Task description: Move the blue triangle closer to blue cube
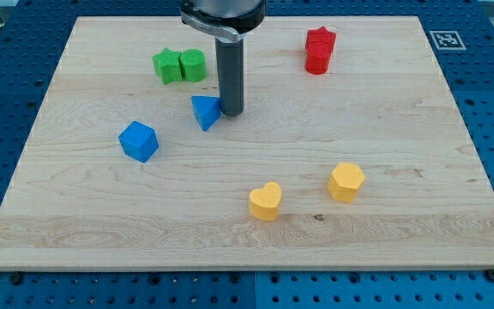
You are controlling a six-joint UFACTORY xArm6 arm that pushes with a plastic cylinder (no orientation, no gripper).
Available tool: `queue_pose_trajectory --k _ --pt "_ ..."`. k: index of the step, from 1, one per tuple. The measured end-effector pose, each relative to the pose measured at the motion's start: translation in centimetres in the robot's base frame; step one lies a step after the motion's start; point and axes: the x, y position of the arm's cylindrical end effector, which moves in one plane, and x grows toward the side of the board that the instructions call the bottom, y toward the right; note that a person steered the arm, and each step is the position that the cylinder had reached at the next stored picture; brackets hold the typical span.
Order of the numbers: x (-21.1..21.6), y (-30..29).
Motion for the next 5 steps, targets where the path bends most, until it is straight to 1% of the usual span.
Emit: queue_pose_trajectory --k 2,3,5 --pt "0.0 -4.8" --pt "0.0 -6.2" --pt "1.6 -9.2"
